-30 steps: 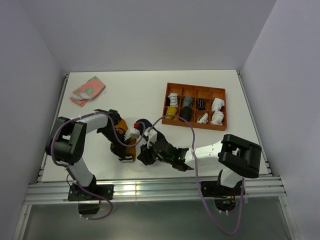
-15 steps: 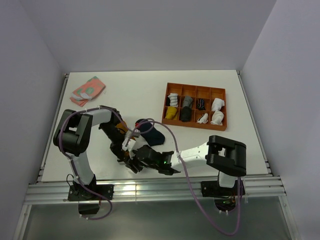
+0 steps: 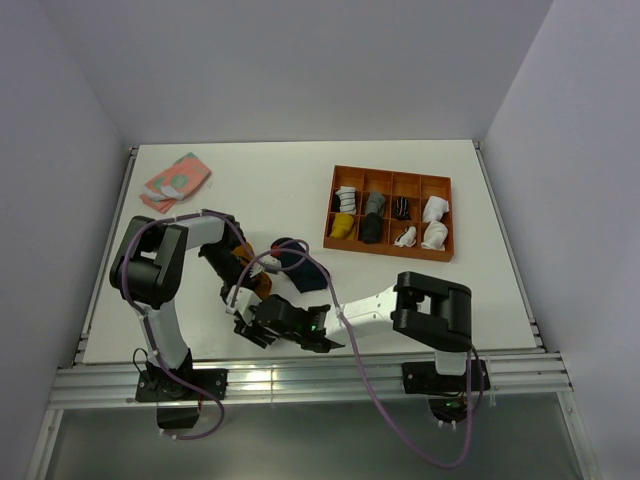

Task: Roll the socks
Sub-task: Roll the sock at the center of the board.

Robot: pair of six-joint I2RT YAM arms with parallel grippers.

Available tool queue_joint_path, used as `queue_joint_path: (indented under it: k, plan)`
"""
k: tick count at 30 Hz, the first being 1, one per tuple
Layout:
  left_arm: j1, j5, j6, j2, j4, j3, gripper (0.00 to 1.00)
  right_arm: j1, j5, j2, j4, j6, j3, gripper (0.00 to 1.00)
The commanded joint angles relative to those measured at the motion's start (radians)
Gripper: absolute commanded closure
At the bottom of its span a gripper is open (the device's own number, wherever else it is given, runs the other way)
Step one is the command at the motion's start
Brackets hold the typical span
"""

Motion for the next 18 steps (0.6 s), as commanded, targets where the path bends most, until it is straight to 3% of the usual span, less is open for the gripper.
queue_joint_path:
  k: [1,11,18]
  plan:
    - [-0.003,0.002,-0.003,0.017,-0.029,0.025,0.9,0.008,0.026,0.034,-0.007,-0.037,0.043,0.46]
    - [-0.003,0.007,0.0,0.024,-0.032,0.025,0.88,0.008,0.053,0.108,-0.016,-0.026,0.059,0.48]
    - [-0.001,0.016,0.014,0.034,-0.044,0.022,0.81,0.009,0.09,0.132,0.013,0.002,0.039,0.58]
